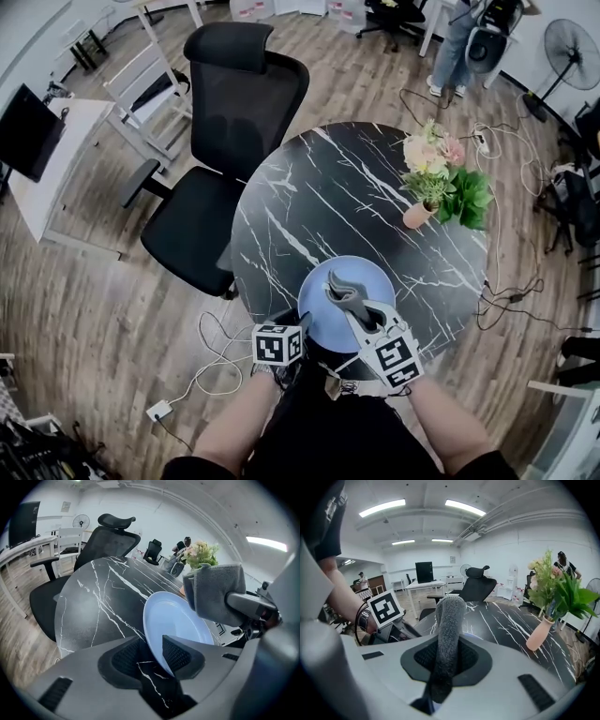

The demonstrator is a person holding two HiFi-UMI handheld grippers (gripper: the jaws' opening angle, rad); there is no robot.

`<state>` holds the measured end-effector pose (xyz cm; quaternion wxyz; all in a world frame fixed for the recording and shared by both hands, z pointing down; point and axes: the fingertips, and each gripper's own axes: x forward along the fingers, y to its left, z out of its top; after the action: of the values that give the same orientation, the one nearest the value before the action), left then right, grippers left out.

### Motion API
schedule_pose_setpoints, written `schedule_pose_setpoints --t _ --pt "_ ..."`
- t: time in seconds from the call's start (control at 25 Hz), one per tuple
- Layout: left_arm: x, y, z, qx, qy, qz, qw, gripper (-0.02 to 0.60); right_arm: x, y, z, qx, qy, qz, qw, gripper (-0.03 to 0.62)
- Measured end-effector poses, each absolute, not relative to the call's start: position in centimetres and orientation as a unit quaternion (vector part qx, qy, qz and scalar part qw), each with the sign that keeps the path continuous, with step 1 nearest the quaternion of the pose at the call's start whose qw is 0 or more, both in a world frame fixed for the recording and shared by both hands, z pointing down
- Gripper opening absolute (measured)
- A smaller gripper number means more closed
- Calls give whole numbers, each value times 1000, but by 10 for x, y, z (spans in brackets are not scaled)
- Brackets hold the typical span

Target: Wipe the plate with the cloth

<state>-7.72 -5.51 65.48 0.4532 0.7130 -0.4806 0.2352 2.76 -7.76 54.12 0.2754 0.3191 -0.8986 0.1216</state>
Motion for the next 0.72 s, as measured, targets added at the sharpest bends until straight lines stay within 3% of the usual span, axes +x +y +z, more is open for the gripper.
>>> schedule_pose_setpoints --t 0.24,0.56,0.72 --pt "-77 -63 670 712 -462 251 466 155 8 -83 571 280 -897 87 331 58" --pt "-75 -66 674 715 -448 247 476 131 -21 -82 614 183 -880 -43 437 58" --pt "-72 -68 675 713 -453 246 475 77 -29 -81 636 138 -864 -92 476 58"
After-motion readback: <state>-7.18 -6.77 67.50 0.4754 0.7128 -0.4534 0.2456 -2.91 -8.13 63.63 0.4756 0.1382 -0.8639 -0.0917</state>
